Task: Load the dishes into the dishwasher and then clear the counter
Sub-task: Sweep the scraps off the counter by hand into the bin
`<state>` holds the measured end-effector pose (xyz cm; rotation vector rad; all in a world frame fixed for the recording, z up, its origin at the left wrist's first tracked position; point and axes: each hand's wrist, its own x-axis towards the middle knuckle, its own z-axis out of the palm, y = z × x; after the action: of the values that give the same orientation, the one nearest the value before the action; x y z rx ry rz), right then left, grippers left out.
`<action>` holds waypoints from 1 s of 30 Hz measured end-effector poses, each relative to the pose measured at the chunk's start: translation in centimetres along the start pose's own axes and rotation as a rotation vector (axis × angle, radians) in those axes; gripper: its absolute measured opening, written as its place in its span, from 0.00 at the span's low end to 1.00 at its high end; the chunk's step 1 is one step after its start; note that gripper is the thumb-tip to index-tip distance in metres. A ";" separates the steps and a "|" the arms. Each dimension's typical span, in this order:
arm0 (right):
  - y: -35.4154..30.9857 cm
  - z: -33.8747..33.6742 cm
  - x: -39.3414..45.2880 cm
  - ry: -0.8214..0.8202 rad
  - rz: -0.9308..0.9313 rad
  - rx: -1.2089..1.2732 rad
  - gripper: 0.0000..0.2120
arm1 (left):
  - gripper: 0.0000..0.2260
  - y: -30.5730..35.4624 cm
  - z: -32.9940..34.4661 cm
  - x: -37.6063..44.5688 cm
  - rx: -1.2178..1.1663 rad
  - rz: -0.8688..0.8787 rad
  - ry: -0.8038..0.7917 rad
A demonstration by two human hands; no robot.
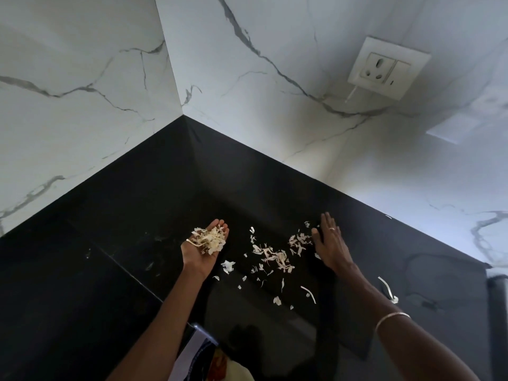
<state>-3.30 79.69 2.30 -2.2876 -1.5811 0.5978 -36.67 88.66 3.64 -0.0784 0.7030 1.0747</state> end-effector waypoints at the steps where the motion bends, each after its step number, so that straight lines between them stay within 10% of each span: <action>1: -0.4 0.5 -0.2 -0.041 0.004 -0.005 0.32 | 0.25 0.0 0.0 0.0 0.000 -0.004 -0.001; 11: -5.4 5.3 -6.3 -0.090 -0.165 0.077 0.29 | 0.25 -0.4 0.9 0.3 0.014 -0.072 -0.054; 21: 7.7 0.6 -11.8 0.253 0.611 -0.160 0.33 | 0.24 -0.7 0.6 -1.1 0.079 -0.141 -0.086; 30: -3.3 6.7 -11.2 0.229 0.372 -0.033 0.32 | 0.24 -0.9 0.2 -1.7 0.124 -0.186 -0.099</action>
<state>-12.68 70.44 -0.10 -2.5885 -1.0773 0.3749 -36.34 86.95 4.53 0.0162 0.6581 0.8498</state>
